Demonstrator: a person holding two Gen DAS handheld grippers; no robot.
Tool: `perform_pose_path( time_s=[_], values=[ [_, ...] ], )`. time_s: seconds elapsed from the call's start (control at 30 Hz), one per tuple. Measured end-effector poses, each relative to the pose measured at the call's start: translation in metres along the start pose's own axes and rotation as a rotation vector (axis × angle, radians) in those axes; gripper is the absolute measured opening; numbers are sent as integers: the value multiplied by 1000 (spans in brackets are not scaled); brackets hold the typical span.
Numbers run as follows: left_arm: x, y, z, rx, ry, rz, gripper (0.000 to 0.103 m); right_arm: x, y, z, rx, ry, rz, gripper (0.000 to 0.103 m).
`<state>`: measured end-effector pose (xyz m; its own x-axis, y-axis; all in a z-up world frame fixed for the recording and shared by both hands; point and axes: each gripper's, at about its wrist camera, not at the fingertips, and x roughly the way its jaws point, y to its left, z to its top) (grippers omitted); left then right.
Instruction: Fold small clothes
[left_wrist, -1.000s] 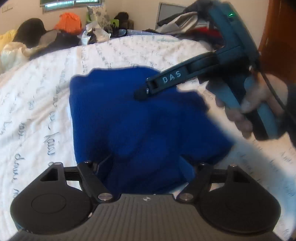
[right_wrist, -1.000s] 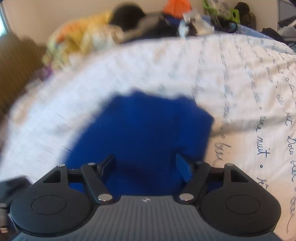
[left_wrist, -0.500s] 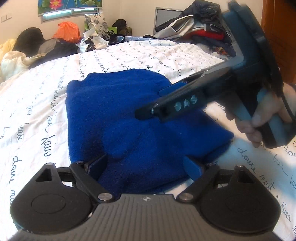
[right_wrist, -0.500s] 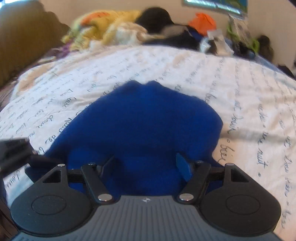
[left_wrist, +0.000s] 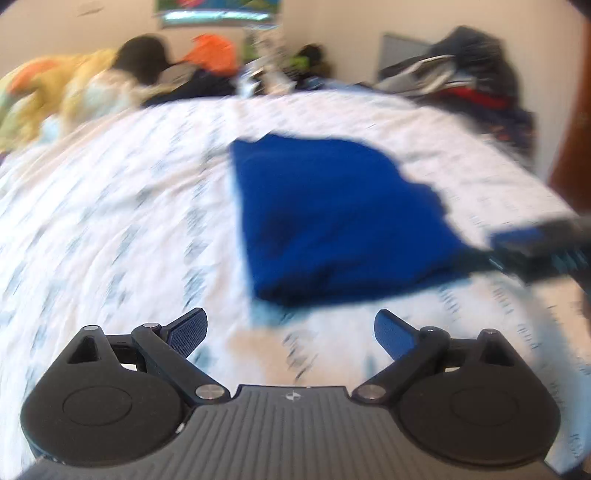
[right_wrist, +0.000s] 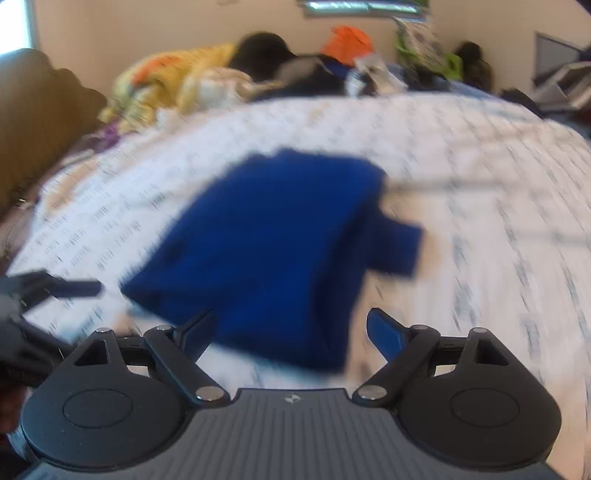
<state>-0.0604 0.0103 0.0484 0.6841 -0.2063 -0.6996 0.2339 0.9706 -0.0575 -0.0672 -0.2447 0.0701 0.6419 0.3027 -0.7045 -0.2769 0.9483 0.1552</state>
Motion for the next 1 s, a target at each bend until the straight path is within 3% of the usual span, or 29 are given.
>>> perform_pose_path(
  time_s=[0.07,0.13,0.17,0.23,0.37,1.0],
  values=[
    [6,3,-2,-47,48,23,96,1,-3,-18,65,33,-51,89],
    [8,1,0,-49,43,45,100,3,-3,-28,116,31,-90,91],
    [11,-1,2,-49,58,47,102,3,0,-30,121,16,-116,100],
    [15,-4,4,-25,68,68,103,9,5,-32,151,20,-176,103],
    [17,-8,5,-21,82,93,103,19,27,-35,83,18,-294,103],
    [21,-12,9,-54,119,130,103,19,32,-37,116,27,-302,103]
  ],
)
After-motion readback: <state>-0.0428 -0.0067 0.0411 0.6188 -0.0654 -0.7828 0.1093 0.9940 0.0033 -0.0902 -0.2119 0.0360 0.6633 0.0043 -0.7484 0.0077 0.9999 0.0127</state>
